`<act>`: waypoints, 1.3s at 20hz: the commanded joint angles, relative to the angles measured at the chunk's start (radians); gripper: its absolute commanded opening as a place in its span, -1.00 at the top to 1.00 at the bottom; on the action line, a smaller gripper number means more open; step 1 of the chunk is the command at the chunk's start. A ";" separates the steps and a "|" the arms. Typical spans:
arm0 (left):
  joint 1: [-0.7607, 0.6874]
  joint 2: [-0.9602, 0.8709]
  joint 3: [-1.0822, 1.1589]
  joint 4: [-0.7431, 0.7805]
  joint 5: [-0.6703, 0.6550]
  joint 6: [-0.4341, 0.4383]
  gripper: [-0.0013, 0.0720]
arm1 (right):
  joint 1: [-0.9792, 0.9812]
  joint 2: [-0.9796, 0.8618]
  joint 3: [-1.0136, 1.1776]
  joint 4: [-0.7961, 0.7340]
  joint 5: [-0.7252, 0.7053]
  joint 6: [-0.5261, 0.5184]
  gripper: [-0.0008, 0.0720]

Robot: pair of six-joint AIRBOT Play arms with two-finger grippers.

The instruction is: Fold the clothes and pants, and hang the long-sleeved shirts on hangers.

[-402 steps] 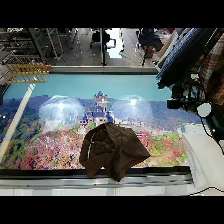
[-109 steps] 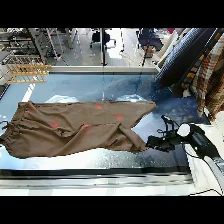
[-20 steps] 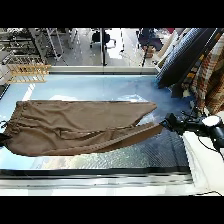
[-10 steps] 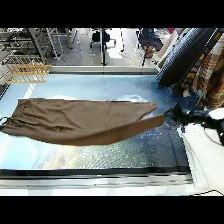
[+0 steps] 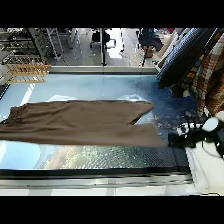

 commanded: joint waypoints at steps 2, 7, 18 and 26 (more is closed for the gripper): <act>0.060 0.002 -0.099 0.124 0.030 0.092 0.94 | 0.005 0.080 -0.222 -0.034 0.045 -0.016 0.92; 0.055 -0.011 -0.106 0.062 -0.002 0.100 -0.69 | 0.003 0.076 -0.137 0.137 -0.257 -0.015 -0.25; 0.034 -0.011 -0.106 -0.144 -0.026 -0.010 -0.69 | 0.025 -0.523 0.160 0.755 -0.554 -0.285 0.07; 0.012 -0.011 -0.106 -0.143 -0.011 -0.043 -0.69 | 0.156 -0.826 0.454 0.759 -0.536 -0.255 0.22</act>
